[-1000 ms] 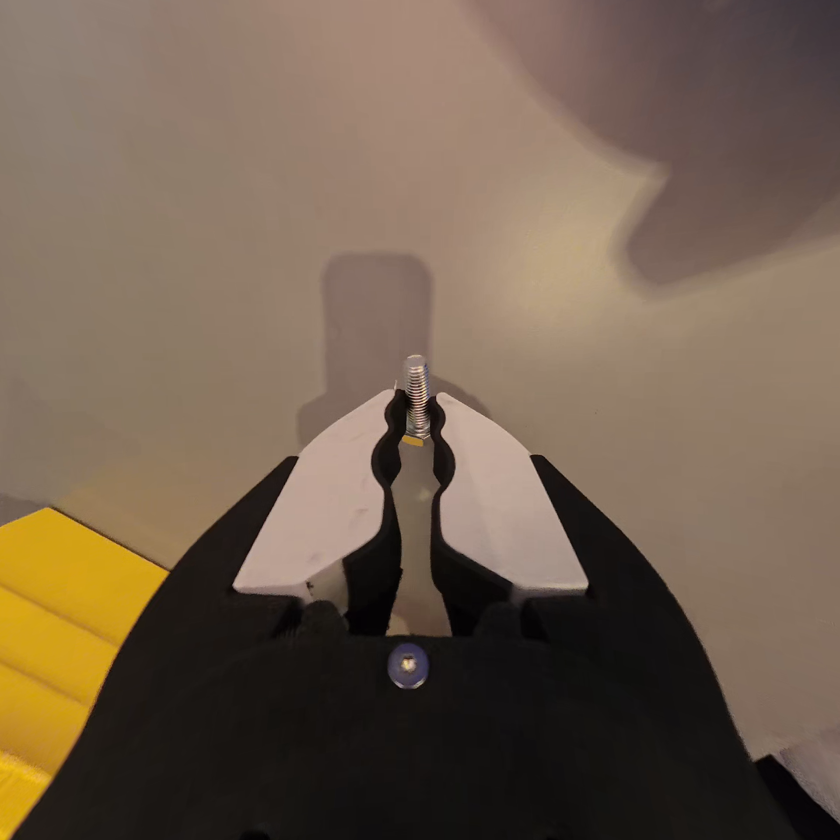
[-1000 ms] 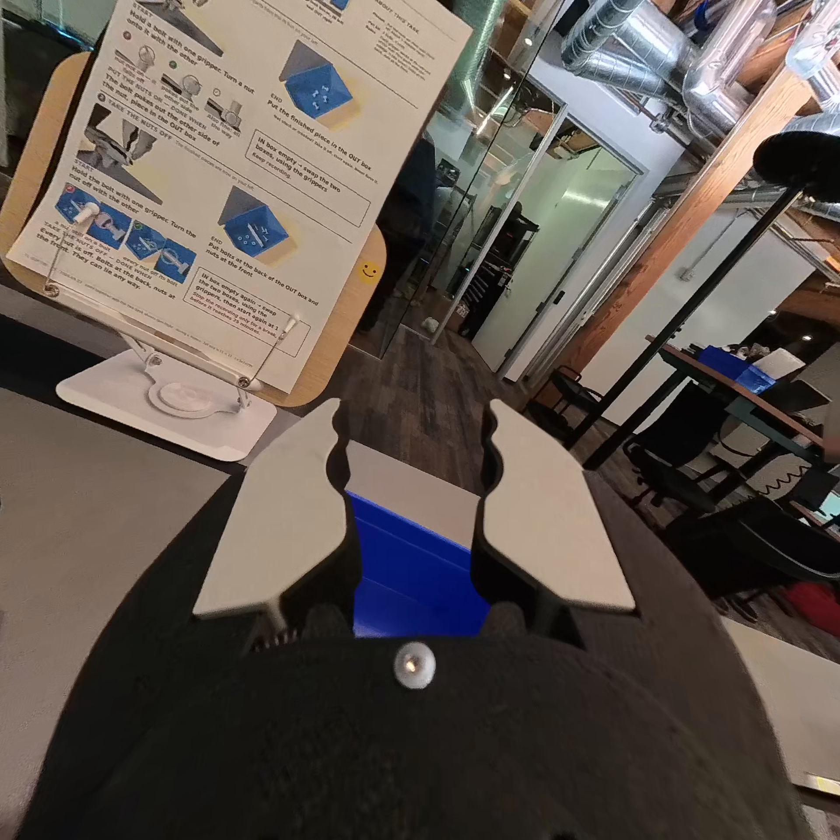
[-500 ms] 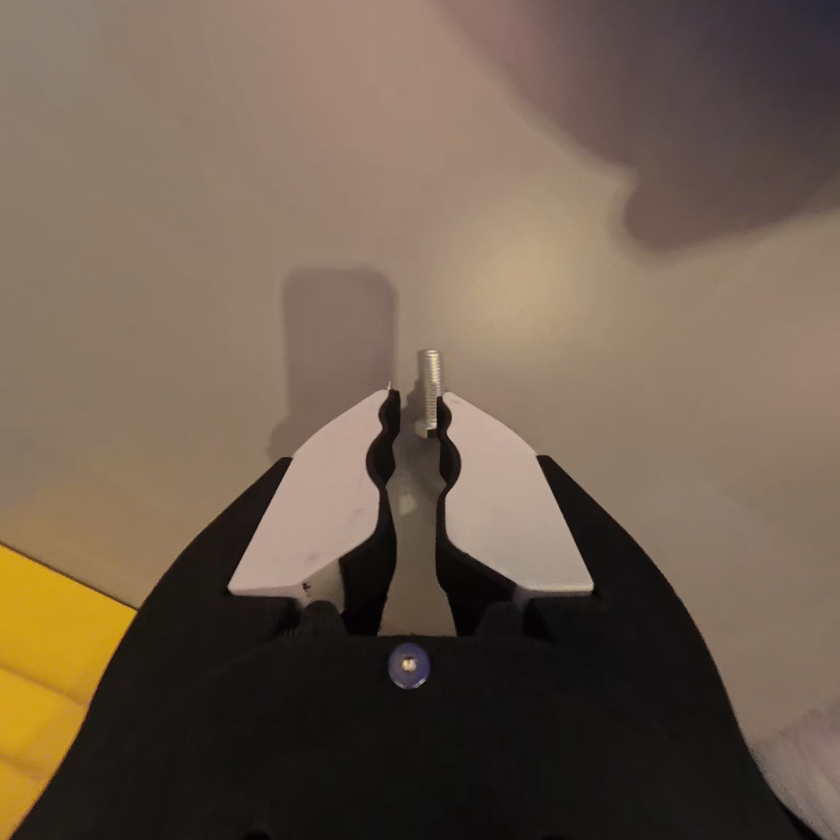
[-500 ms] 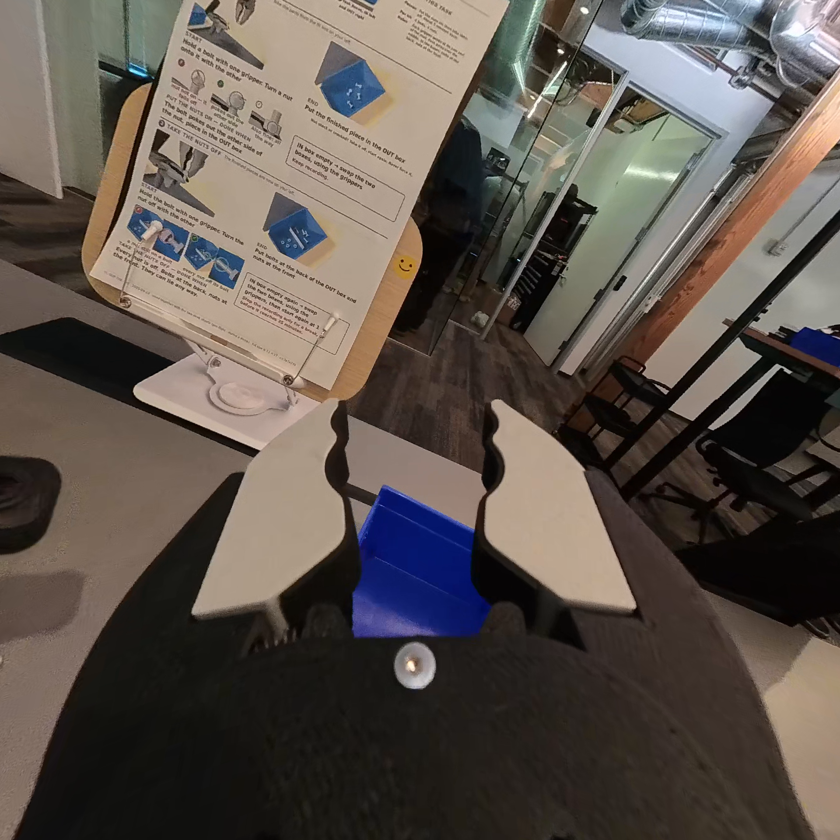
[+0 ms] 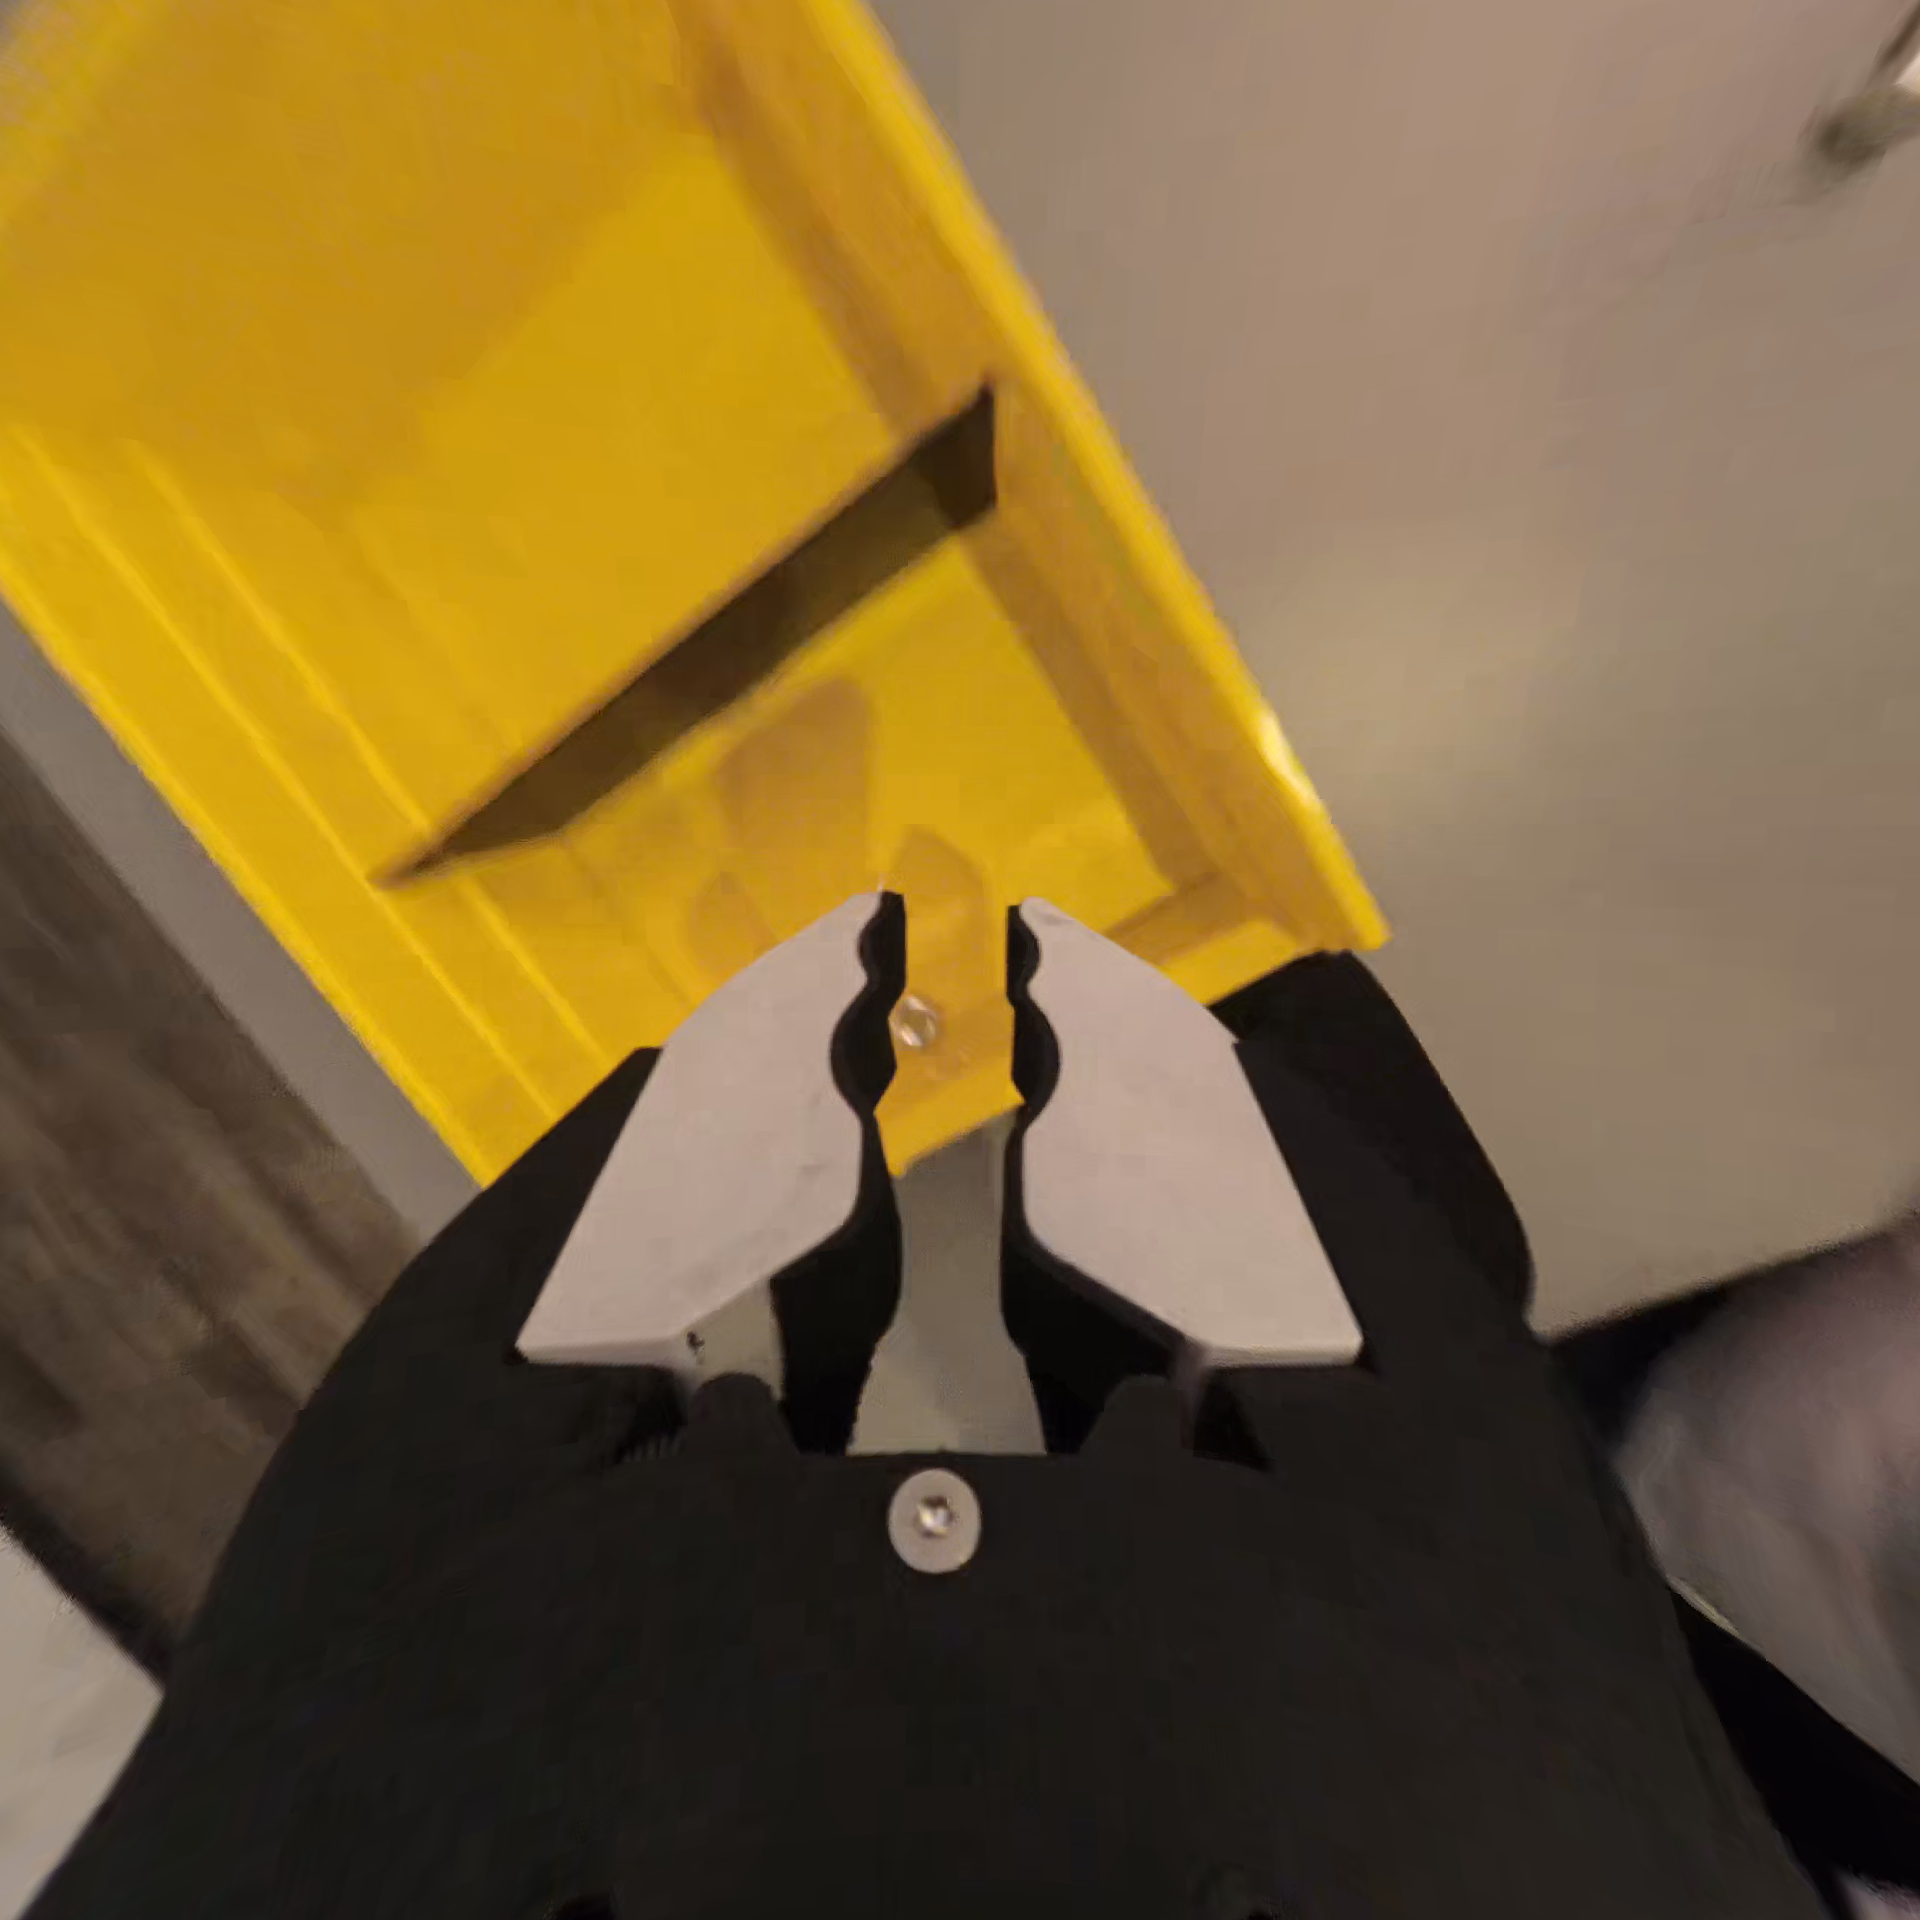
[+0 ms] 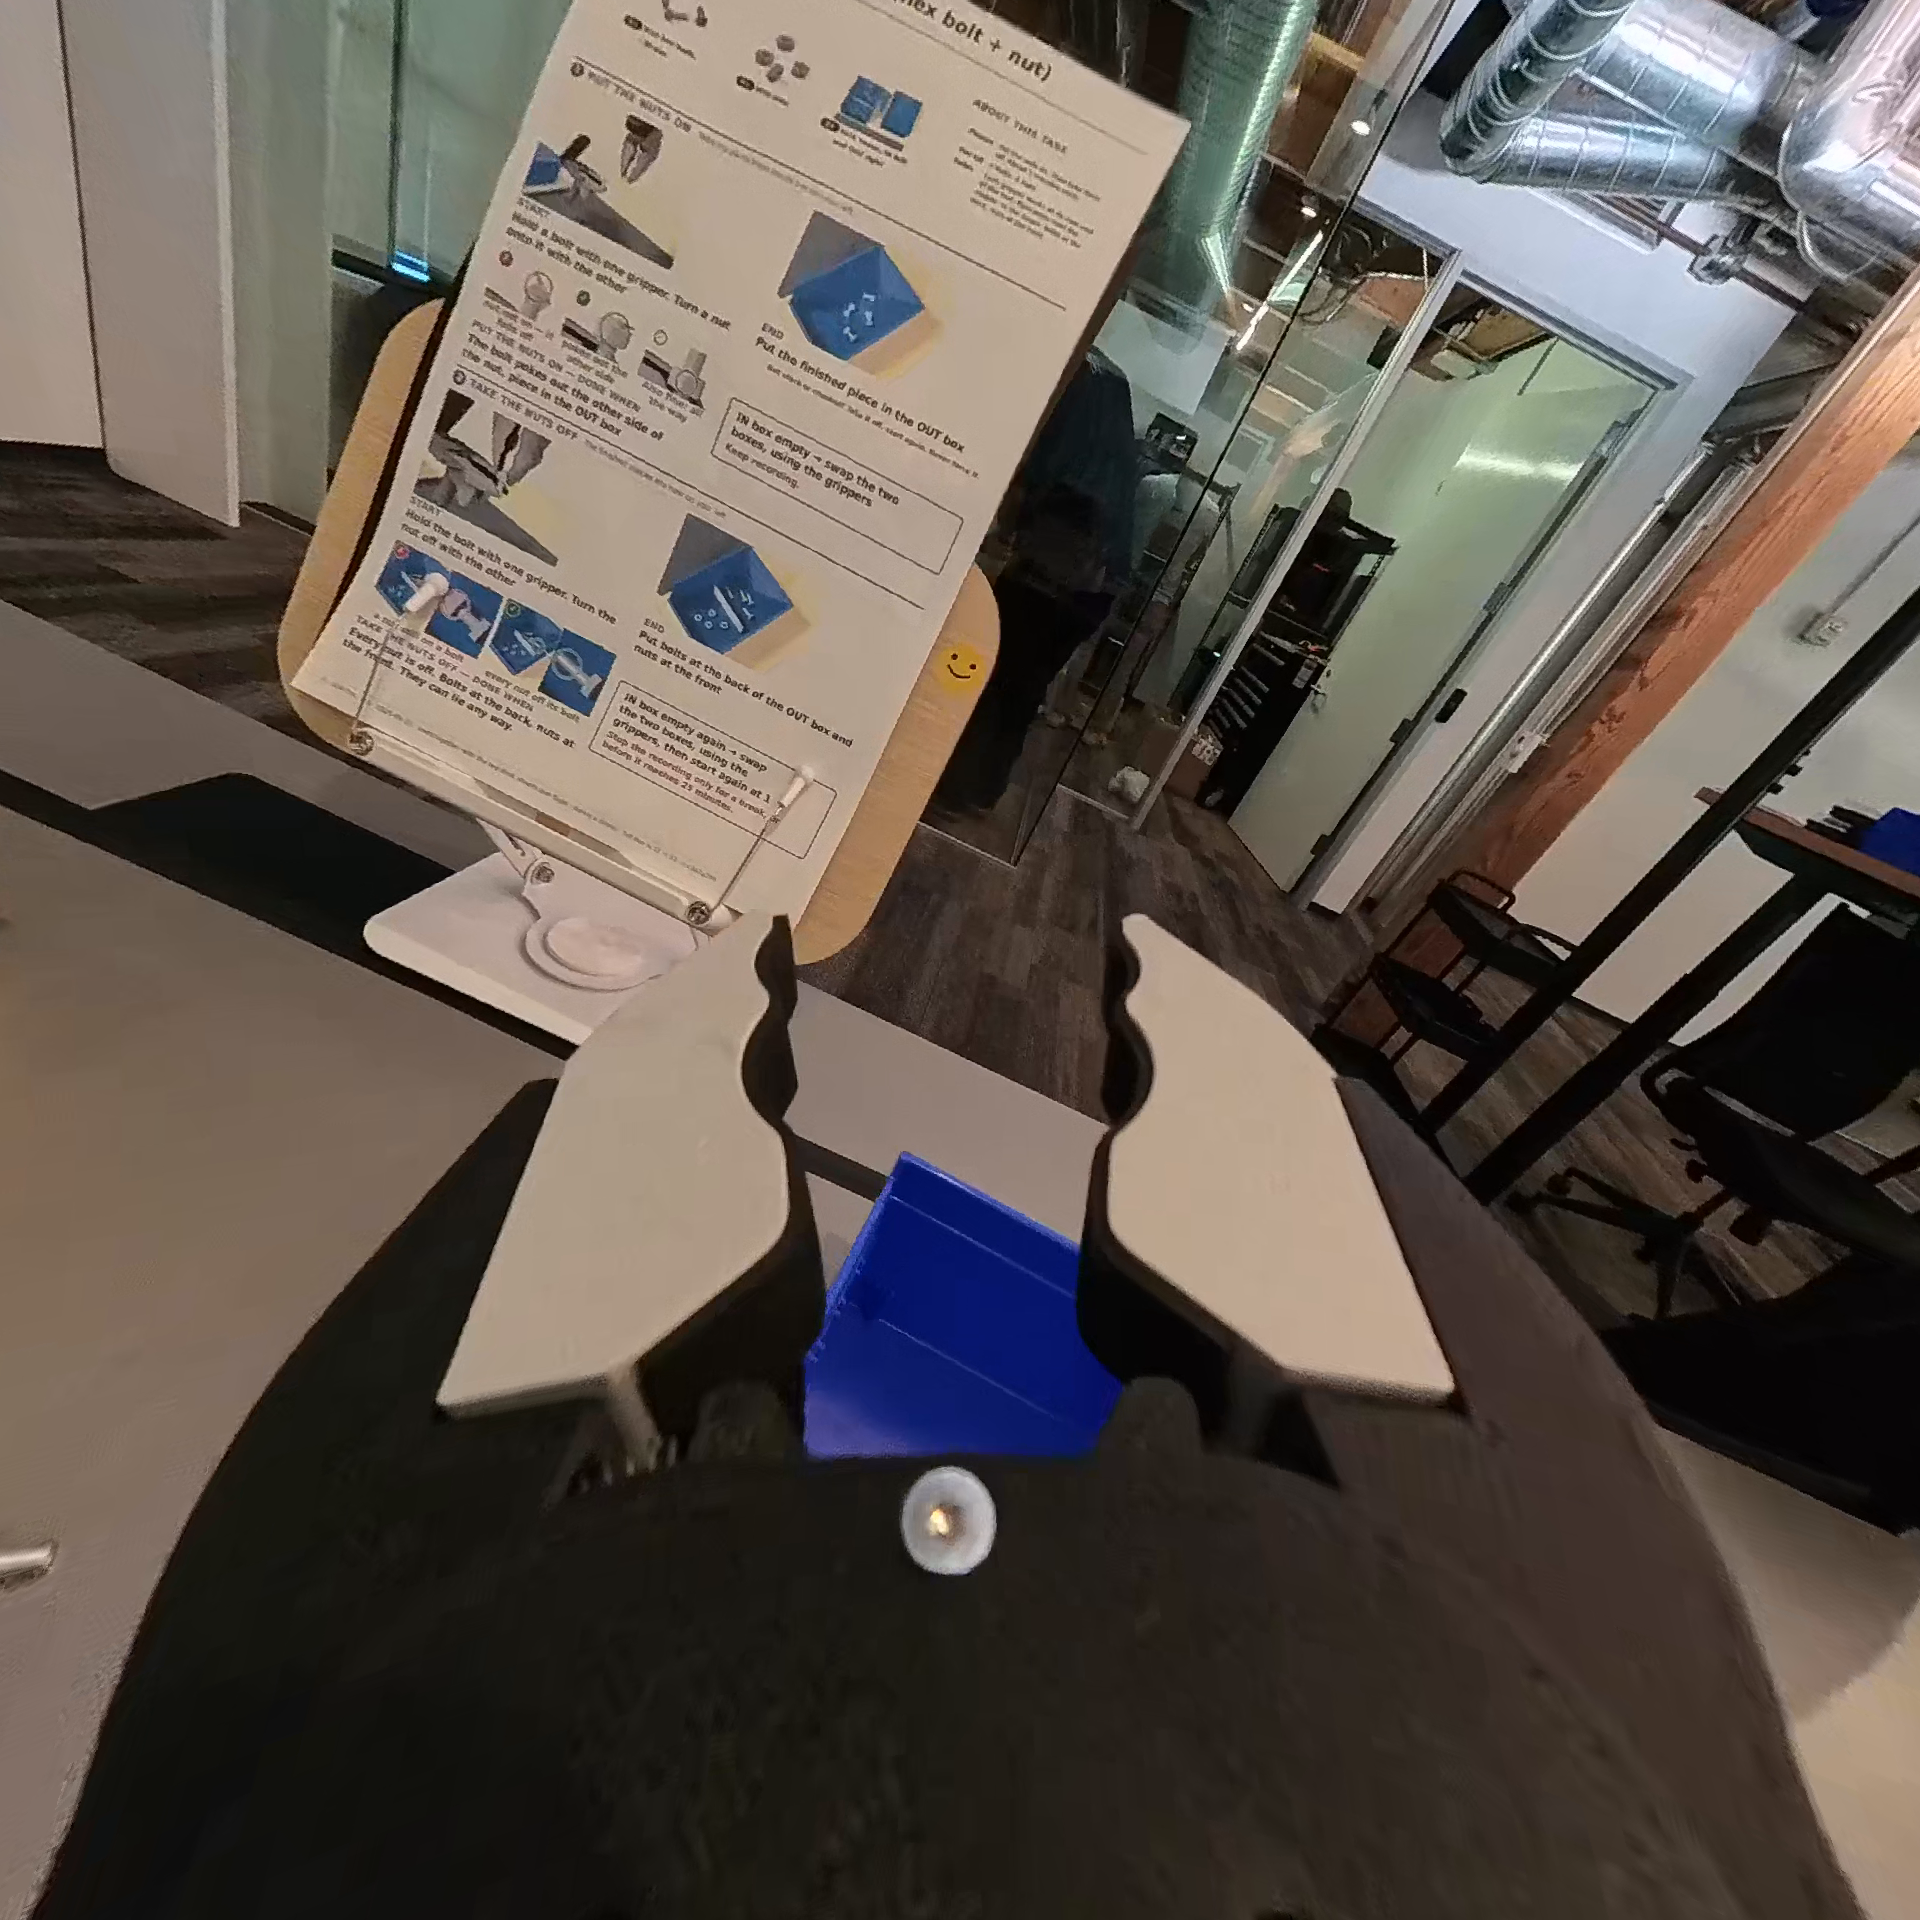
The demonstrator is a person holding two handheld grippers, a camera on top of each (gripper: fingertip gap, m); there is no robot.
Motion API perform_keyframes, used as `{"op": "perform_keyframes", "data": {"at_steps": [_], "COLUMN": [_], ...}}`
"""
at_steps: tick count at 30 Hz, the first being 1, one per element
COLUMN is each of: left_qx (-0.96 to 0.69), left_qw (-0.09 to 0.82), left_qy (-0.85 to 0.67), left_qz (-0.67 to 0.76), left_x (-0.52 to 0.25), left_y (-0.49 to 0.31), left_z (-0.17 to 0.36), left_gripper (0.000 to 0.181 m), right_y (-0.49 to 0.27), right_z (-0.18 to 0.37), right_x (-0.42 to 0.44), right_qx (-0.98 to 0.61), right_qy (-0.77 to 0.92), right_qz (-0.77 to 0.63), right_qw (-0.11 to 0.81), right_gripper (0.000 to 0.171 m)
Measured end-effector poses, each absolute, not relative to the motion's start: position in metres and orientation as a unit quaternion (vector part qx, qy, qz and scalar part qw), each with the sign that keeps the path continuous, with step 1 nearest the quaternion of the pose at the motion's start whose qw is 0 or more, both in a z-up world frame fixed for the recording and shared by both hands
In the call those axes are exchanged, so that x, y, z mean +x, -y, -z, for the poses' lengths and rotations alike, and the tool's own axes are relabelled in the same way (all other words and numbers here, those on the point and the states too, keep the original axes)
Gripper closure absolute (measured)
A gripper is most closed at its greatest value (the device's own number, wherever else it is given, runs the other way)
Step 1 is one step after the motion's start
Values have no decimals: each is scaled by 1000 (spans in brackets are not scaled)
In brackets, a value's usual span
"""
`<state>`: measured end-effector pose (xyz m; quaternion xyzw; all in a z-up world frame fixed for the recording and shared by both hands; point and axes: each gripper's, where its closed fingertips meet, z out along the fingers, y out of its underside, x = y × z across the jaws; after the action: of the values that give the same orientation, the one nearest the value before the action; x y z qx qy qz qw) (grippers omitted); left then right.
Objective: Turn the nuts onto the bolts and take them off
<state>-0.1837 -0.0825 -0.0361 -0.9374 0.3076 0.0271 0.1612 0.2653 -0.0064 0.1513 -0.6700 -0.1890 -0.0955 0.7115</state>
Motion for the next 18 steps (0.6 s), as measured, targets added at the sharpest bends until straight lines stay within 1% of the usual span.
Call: {"op": "perform_keyframes", "data": {"at_steps": [1,3,6,7,10,13,15,18], "left_qx": [-950,-964,-972,-973,-974,-974,-974,-975], "left_qw": [123,68,29,24,-13,-19,-27,-86], "left_qy": [-287,-258,-231,-224,-218,-219,-214,-192], "left_qz": [-2,16,38,52,67,63,70,67], "left_x": [-194,-214,-229,-230,-234,-235,-233,-240], "left_y": [87,92,93,93,100,98,95,99], "left_z": [50,71,92,98,110,109,108,114], "left_gripper": [166,163,161,164,163,160,157,144], "right_y": [5,1,-5,-7,-14,-22,-27,-34], "right_z": [-149,-143,-134,-131,-120,-109,-101,-88], "right_x": [265,265,269,269,271,274,274,272], "right_qx": [-672,-679,-691,-696,-711,-724,-731,-741], "right_qy": [192,198,200,201,203,206,213,227], "right_qz": [101,117,126,122,113,126,138,156], "right_qw": [708,697,683,679,664,647,634,613], "right_gripper": [113,112,111,111,111,110,109,108]}}
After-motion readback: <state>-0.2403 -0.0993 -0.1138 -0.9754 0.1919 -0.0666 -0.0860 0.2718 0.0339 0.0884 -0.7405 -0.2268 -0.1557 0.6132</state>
